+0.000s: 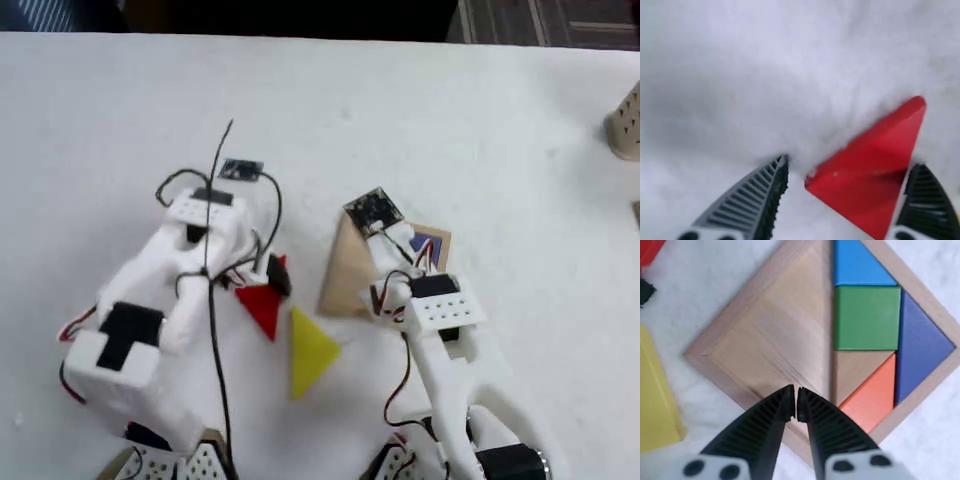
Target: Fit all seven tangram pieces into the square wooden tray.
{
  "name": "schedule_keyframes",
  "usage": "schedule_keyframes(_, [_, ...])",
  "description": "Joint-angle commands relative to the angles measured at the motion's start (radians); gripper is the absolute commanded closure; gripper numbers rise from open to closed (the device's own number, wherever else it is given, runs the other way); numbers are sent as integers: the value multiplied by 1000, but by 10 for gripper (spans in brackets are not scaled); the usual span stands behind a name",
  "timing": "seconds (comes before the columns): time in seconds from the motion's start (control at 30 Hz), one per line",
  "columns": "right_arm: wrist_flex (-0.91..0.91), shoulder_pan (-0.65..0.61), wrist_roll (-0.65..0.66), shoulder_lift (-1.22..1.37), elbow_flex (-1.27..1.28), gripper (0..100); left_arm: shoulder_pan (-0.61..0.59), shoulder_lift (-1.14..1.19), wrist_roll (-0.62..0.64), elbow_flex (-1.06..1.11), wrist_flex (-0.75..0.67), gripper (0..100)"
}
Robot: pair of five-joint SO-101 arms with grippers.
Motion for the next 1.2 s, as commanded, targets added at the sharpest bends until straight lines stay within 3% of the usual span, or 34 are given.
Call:
schedule_keyframes(0.0, [8, -2, 8, -27, -8, 978, 1, 39, 14, -84, 12, 635])
schedule_keyframes(0.1, [10, -2, 8, -27, -8, 978, 2, 42, 9, -83, 40, 679])
schedule_keyframes(0.27, [12, -1, 8, -27, -9, 978, 4, 45, 6, -83, 68, 868])
schedule_keyframes(0.5, [13, -1, 8, -27, -9, 978, 4, 39, 5, -60, 87, 775])
schedule_keyframes(0.67, [13, -1, 8, -27, -9, 978, 4, 38, -18, -44, 95, 777])
schedule_keyframes(0.8, [12, -1, 8, -27, -11, 978, 2, 38, -25, -44, 114, 886])
schedule_keyframes(1.17, [12, -1, 8, -27, -11, 978, -5, 38, -25, -17, 120, 953])
